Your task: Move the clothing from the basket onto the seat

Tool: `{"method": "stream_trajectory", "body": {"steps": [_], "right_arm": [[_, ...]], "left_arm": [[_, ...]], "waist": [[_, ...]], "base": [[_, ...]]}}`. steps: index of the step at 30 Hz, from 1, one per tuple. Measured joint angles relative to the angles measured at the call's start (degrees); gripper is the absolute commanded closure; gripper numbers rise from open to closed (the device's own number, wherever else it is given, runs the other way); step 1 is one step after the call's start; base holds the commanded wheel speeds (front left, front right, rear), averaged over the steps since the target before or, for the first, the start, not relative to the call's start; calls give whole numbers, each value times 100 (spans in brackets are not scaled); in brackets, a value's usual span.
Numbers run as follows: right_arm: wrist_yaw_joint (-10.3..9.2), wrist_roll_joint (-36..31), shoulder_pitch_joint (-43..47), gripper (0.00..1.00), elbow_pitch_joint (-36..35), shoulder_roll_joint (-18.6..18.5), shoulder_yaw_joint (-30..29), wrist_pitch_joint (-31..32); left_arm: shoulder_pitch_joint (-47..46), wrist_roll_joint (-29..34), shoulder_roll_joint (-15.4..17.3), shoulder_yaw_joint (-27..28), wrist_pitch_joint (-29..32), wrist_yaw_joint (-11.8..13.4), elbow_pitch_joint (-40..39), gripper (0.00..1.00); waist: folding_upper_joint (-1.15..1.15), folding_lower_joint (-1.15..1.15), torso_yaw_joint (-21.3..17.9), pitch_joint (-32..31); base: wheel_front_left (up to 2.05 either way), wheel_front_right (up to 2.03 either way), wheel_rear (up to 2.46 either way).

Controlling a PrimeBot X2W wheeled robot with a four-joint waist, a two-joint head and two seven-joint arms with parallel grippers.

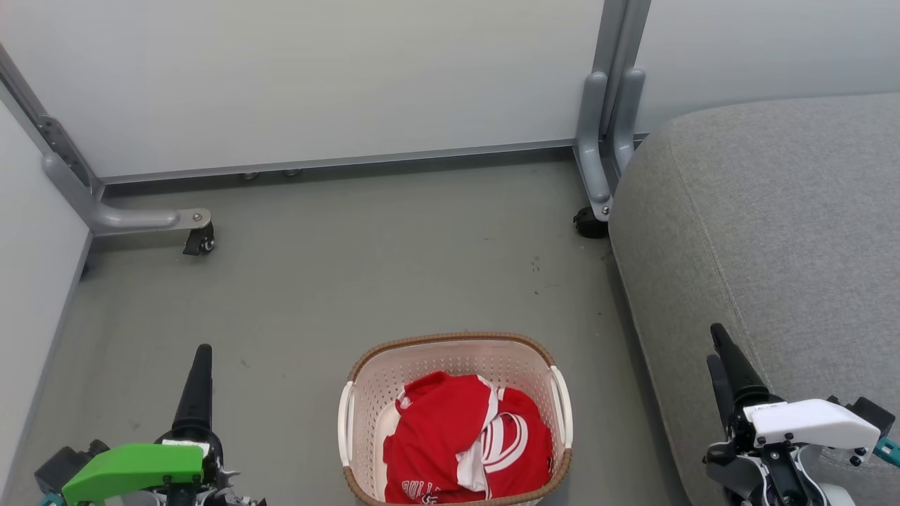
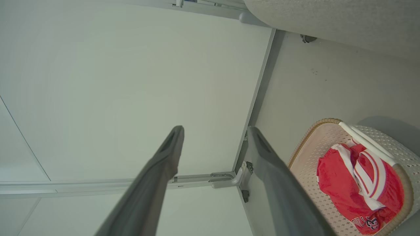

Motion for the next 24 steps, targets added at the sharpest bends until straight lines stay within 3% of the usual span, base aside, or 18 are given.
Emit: {"method": "stream_trajectory", "body": {"steps": [9,24], "right_arm": [[0,-1410,3,0,-171,-24,291,-223],[0,-2633,89,0,-289,-30,489,-543]], "left_arm": [[46,1216,-8,26,-233,16,-242,0],[167,2643,-7,-197,-548,120,-588,0]], "waist": [[0,0,-4,-22],[0,0,-9,-73]], "base": [[0,0,0],[0,0,0]]}}
